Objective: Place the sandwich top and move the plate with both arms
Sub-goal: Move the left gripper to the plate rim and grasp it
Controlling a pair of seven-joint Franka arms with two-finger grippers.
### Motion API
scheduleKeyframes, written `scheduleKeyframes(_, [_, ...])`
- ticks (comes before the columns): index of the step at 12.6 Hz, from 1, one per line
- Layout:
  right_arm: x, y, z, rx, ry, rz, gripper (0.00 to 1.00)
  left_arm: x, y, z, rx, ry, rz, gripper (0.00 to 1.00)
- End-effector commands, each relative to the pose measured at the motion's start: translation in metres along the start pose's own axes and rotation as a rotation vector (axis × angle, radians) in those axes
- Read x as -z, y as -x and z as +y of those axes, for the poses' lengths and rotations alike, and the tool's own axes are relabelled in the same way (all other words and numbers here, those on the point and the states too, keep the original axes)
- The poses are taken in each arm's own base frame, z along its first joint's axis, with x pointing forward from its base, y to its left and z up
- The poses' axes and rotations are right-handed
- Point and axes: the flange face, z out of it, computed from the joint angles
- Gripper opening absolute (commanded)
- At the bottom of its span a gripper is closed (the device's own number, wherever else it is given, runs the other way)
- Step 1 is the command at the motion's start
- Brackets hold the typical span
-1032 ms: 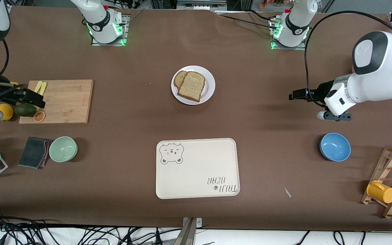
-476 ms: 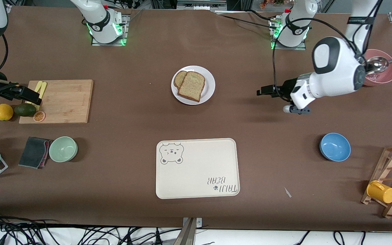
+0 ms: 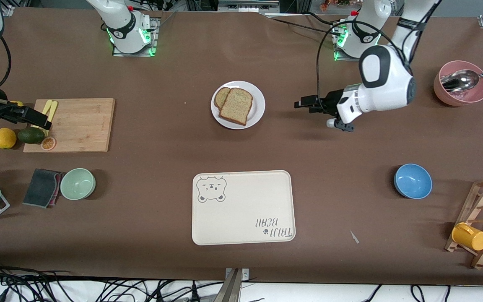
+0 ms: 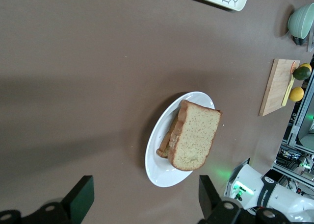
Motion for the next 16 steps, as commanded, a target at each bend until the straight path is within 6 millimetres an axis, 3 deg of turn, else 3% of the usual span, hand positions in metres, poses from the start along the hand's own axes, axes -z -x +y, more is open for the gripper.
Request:
scheduleKeyframes(1, [0.007, 0.011, 0.002, -0.004, -0.012, 0.009, 0.99, -0.046, 0.017, 0.006, -0.012, 0.029, 0.052, 0.92])
scheduleKeyframes(3, [0.006, 0.013, -0.011, 0.016, -0.006, 0.011, 0.99, -0.06, 0.017, -0.004, -0.03, 0.077, 0.065, 0.92])
scheduleKeyframes(7, [0.008, 0.008, 0.005, -0.002, -0.005, 0.017, 0.99, -0.11, 0.03, -0.022, -0.068, 0.152, 0.161, 0.92])
scheduleKeyframes(9, [-0.003, 0.006, 0.002, 0.008, -0.001, -0.005, 0.99, -0.12, 0.034, -0.026, -0.096, 0.186, 0.205, 0.92])
scheduleKeyframes(16, [-0.004, 0.004, 0.0, 0.062, 0.05, 0.01, 1.0, -0.171, 0.059, -0.043, -0.118, 0.219, 0.278, 0.92])
